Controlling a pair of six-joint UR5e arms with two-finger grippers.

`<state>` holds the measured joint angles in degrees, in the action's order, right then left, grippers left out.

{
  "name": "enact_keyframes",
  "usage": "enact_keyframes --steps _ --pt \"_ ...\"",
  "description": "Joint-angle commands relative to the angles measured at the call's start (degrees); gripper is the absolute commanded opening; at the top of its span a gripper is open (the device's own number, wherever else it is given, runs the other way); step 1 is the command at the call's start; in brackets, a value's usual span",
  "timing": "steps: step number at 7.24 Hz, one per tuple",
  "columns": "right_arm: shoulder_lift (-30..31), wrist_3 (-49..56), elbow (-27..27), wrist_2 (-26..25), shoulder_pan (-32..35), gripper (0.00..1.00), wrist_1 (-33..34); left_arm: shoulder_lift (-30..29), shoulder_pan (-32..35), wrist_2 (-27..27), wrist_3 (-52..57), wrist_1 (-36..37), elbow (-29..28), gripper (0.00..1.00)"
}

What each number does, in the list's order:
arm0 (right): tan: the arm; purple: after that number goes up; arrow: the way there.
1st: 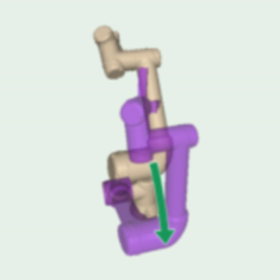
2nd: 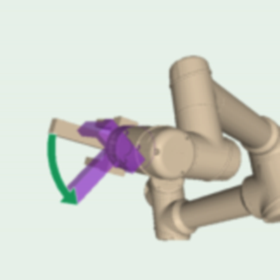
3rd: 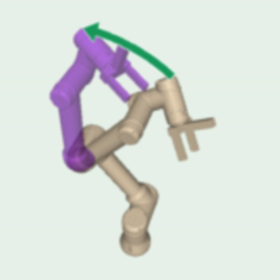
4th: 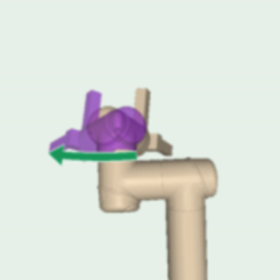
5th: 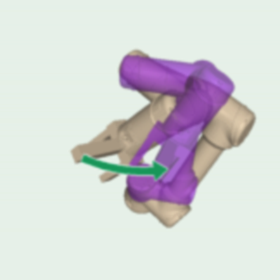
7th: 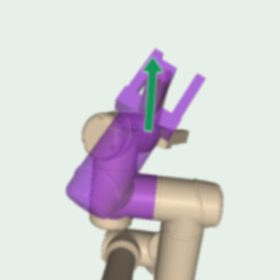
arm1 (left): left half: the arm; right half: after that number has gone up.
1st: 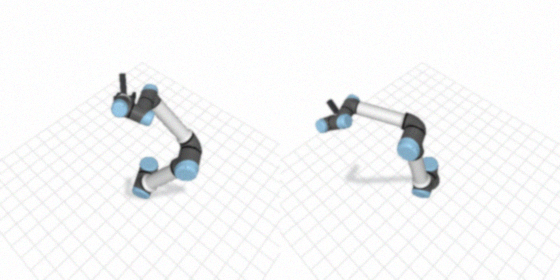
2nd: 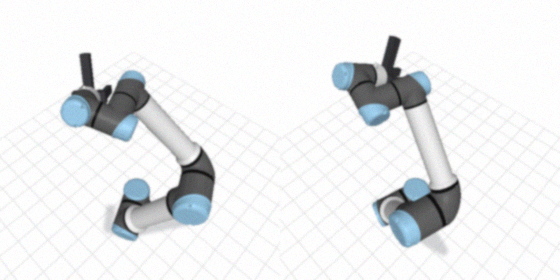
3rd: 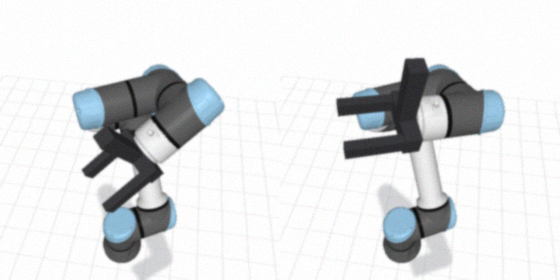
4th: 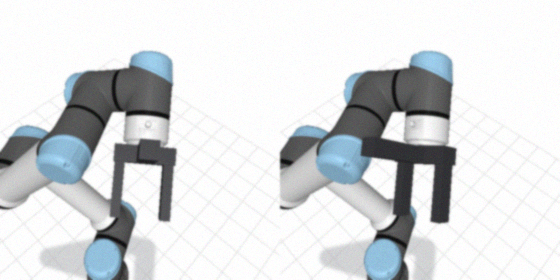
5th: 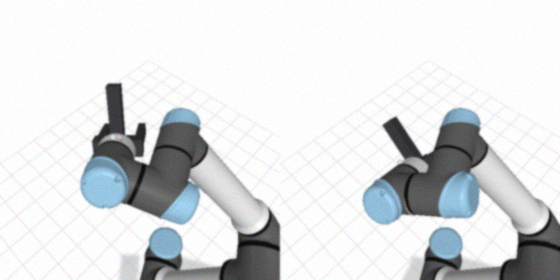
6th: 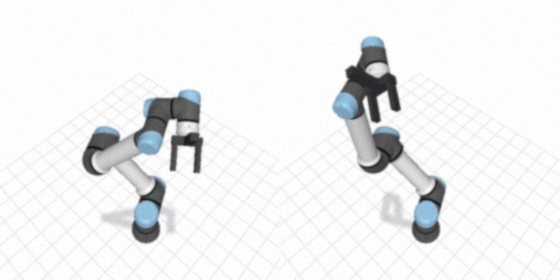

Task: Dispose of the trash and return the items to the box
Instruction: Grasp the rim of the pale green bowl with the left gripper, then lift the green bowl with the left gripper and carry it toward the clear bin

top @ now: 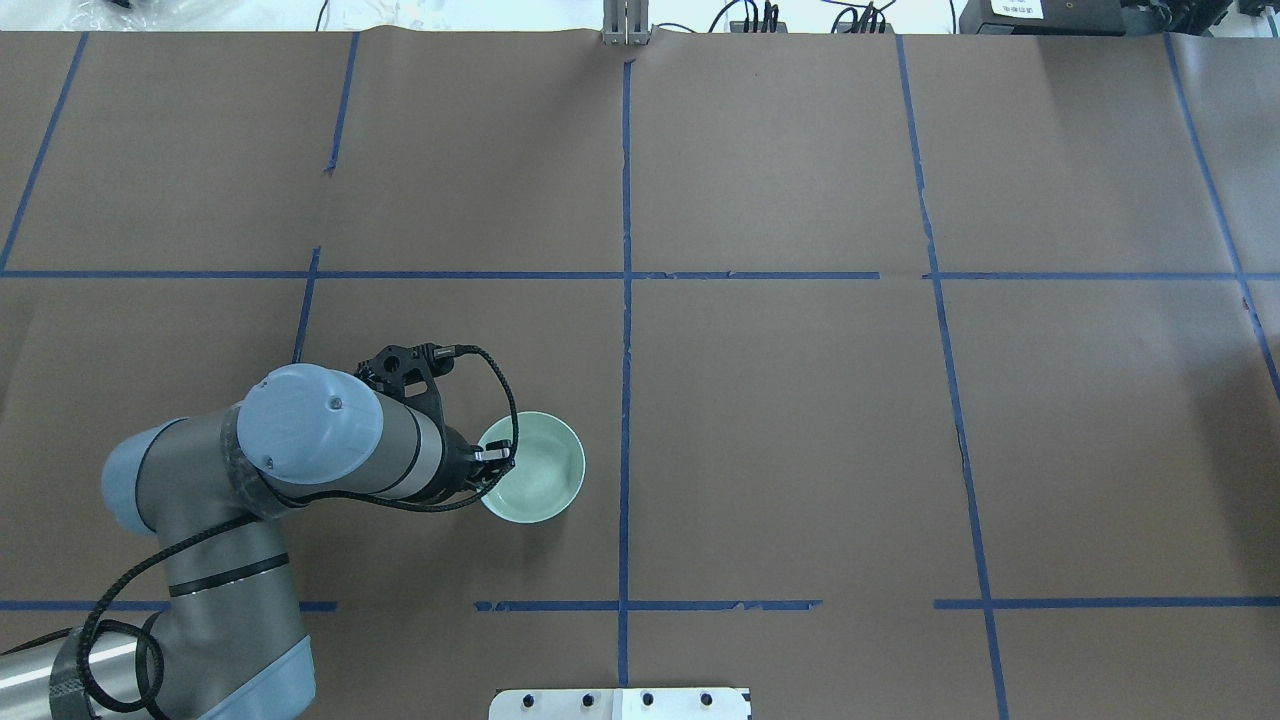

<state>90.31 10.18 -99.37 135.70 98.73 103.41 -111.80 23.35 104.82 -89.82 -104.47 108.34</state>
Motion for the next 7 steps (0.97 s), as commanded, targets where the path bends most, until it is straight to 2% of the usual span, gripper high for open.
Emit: enact_keyframes --steps 1,2,4,5,7 --pt "0.13 -6.84 -0.82 -0.09 -5.72 1.0 -0.22 -0.17 7.18 5.11 0.78 10.28 7.55 0.0" --pt "0.21 -6.5 -0.82 -0.26 -6.87 1.0 -0.48 -0.08 11.58 6.35 4.09 12.52 9.67 0.0" --pt "0.39 -6.66 0.23 -0.61 -7.58 1.0 -5.48 0.62 18.62 10.03 13.4 13.33 9.87 0.0" --pt "0.22 -6.76 1.19 -0.61 -8.02 1.0 -5.67 0.8 21.44 11.88 17.44 14.81 9.7 0.0" --pt "0.13 -6.76 2.16 -0.44 -8.03 1.0 -6.46 0.89 26.62 12.16 26.04 18.49 9.78 0.0"
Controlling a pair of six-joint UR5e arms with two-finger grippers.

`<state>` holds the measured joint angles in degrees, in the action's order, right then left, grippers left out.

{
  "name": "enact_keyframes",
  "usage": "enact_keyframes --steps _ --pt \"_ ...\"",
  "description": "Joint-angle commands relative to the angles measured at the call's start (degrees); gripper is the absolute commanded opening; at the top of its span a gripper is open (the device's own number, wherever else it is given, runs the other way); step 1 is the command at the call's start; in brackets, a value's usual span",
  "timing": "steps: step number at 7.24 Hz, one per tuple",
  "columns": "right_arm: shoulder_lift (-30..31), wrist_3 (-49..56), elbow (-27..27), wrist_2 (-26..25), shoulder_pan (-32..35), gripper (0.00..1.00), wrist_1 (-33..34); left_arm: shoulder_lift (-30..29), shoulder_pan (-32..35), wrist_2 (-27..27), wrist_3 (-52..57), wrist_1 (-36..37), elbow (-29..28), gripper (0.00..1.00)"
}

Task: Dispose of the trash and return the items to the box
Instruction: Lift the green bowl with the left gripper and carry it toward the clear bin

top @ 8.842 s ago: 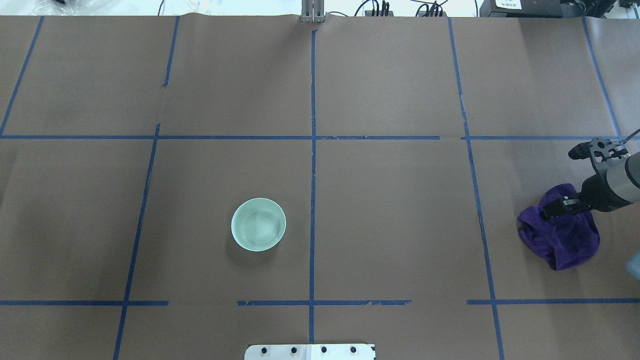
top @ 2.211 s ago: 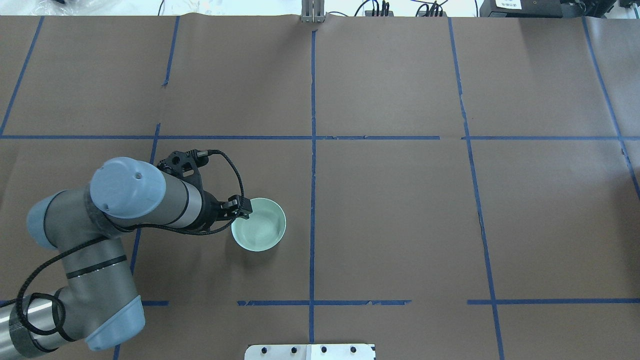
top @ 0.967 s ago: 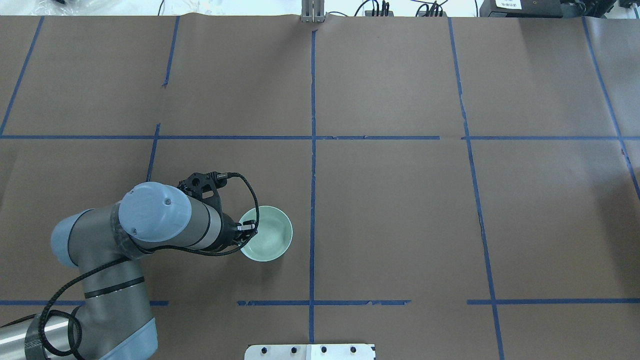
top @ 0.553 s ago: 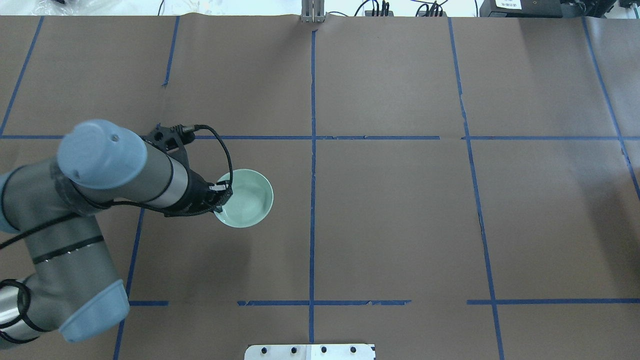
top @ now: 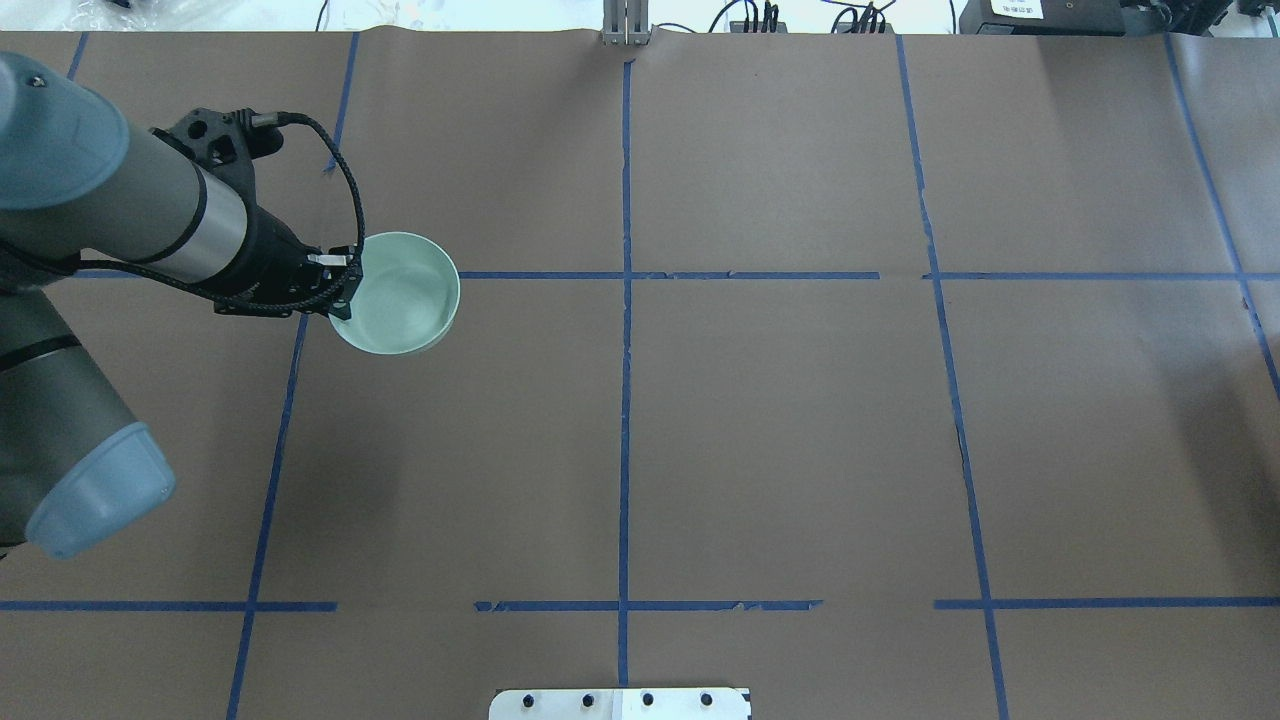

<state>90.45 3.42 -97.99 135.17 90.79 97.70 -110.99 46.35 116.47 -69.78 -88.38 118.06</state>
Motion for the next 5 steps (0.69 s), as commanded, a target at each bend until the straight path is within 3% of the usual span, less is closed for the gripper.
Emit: enact_keyframes --steps 1,2,4,5 --pt "0.68 -0.16 3.3 0.36 0.0 1.0 -5.46 0.16 6.18 0.6 10.94 4.16 -0.02 0.0" --pt "0.86 -0.34 5.33 0.62 0.01 1.0 -8.9 0.16 10.04 1.47 17.16 6.88 -0.46 0.0" --pt "0.95 -0.43 6.23 1.5 0.01 1.0 -9.02 3.92 19.61 9.61 31.04 8.48 -2.47 0.0" --pt "1.3 -0.52 6.14 2.72 0.18 1.0 -8.93 4.9 24.79 13.13 35.46 8.57 -6.66 0.0"
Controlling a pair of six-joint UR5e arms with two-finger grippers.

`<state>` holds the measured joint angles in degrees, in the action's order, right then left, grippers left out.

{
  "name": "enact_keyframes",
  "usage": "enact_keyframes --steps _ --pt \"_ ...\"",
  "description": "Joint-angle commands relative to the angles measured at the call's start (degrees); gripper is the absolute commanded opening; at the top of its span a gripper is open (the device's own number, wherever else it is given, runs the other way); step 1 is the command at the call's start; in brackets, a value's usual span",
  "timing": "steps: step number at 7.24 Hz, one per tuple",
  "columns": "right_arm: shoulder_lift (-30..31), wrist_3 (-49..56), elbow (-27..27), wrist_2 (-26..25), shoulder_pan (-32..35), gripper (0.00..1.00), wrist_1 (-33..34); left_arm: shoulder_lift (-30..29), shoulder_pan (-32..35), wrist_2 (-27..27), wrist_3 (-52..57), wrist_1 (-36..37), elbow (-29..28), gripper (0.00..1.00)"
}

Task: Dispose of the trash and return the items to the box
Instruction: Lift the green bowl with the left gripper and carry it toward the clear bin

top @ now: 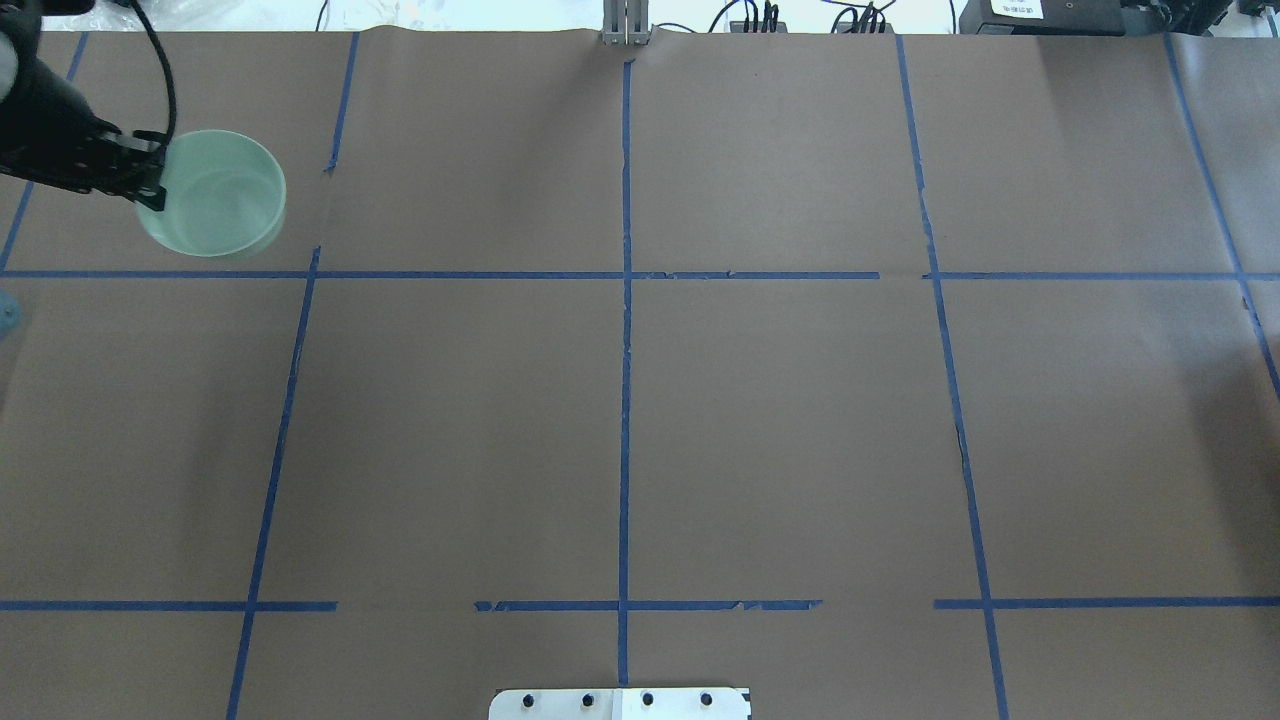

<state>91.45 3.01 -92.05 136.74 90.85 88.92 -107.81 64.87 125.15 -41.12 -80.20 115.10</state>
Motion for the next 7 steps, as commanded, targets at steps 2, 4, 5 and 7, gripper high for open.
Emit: enact_keyframes --steps 2,4,5,7 --pt "0.84 -1.59 -0.76 2.3 1.08 1.0 0.28 3.22 15.93 5.97 17.84 0.4 -13.01 0.0" --pt "0.93 -3.01 -1.91 2.3 1.17 1.0 0.37 5.05 25.45 6.78 32.71 0.05 -24.0 0.0" --pt "1.01 -3.01 -2.17 2.3 1.17 1.0 0.29 5.33 26.88 6.43 37.21 -0.21 -28.4 0.0" --pt "1.02 -3.01 -2.17 2.22 1.17 1.0 0.2 8.13 29.52 6.16 47.32 -0.48 -35.8 0.0"
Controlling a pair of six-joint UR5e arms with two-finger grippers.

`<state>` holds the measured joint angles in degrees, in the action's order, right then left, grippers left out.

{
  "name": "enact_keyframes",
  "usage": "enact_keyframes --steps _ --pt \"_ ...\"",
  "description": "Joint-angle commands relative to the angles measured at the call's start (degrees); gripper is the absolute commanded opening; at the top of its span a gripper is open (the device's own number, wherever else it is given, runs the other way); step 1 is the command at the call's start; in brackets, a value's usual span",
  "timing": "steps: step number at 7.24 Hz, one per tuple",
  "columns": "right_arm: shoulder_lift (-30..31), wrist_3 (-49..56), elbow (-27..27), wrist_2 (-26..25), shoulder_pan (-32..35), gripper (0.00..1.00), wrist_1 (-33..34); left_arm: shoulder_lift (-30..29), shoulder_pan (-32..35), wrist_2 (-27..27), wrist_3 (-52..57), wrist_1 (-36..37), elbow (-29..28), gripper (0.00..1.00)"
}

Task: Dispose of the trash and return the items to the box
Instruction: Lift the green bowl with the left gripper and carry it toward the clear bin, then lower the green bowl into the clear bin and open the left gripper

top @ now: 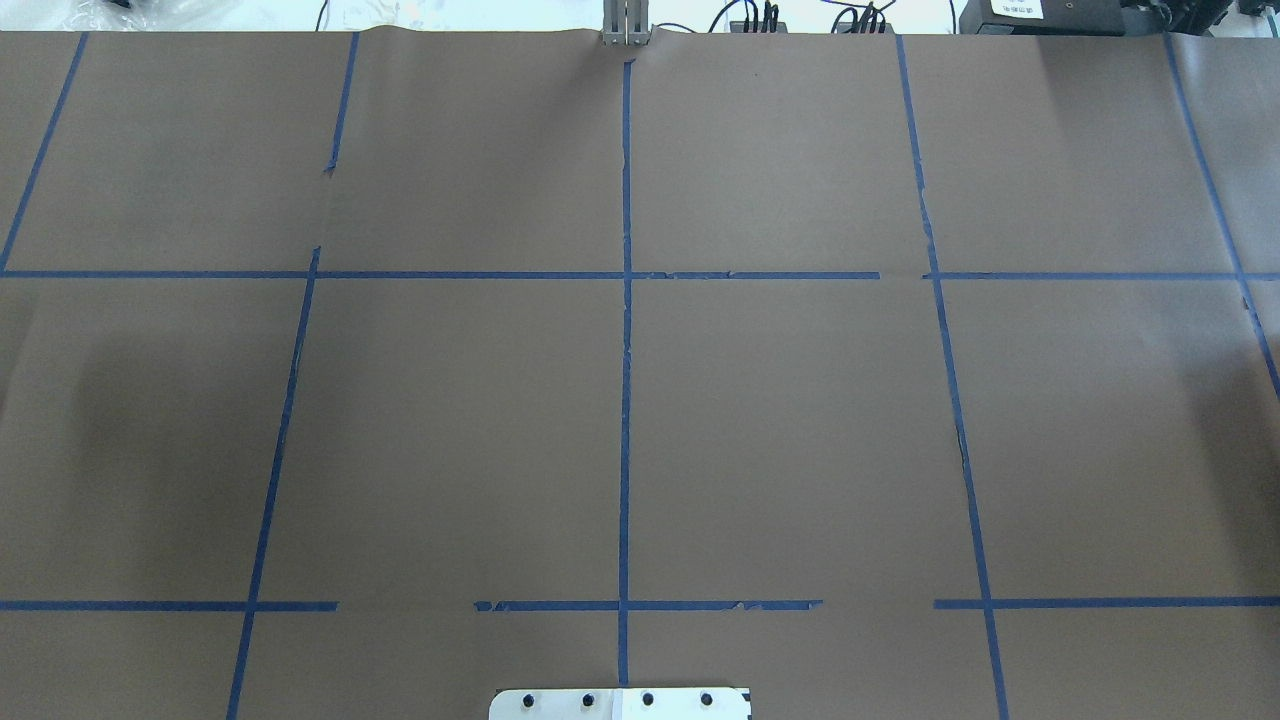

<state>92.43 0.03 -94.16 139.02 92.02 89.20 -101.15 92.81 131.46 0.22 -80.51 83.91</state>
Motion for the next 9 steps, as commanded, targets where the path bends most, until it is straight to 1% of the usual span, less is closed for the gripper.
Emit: enact_keyframes --steps 1,2,3,4,5,6,7,8,9 --pt "0.03 -0.03 -0.06 -0.15 0.0 1.0 -0.07 4.62 1.67 -0.41 6.63 -0.7 -4.89 0.0" --pt "0.03 -0.03 -0.06 -0.16 0.0 1.0 -0.07 8.22 1.94 -3.29 6.73 -5.23 -4.81 0.0" --pt "-0.06 -0.03 -0.06 -0.24 0.0 1.0 -0.07 11.21 2.63 -4.79 6.64 -10.93 -6.37 0.0" --pt "-0.06 0.06 -0.15 -0.16 0.09 1.0 -0.07 11.67 2.99 -5.68 6.64 -13.85 -9.0 0.0" --pt "-0.06 -0.03 -0.67 -0.24 0.0 1.0 -0.07 11.77 3.95 -7.34 6.64 -15.28 -10.42 0.0" --pt "0.03 -0.03 -0.93 -0.24 0.0 1.0 -0.16 12.64 4.13 -8.58 6.64 -16.68 -10.43 0.0" --pt "-0.06 -0.03 -0.94 -0.24 0.0 1.0 -0.07 13.26 4.14 -8.59 6.47 -17.91 -10.52 0.0" --pt "-0.06 -0.03 -0.94 -0.24 0.0 1.0 -0.16 13.26 4.14 -8.59 6.64 -18.01 -10.34 0.27" --pt "-0.06 -0.03 -0.94 -0.24 0.0 1.0 -0.16 13.26 4.14 -8.59 6.55 -17.84 -10.08 0.99"
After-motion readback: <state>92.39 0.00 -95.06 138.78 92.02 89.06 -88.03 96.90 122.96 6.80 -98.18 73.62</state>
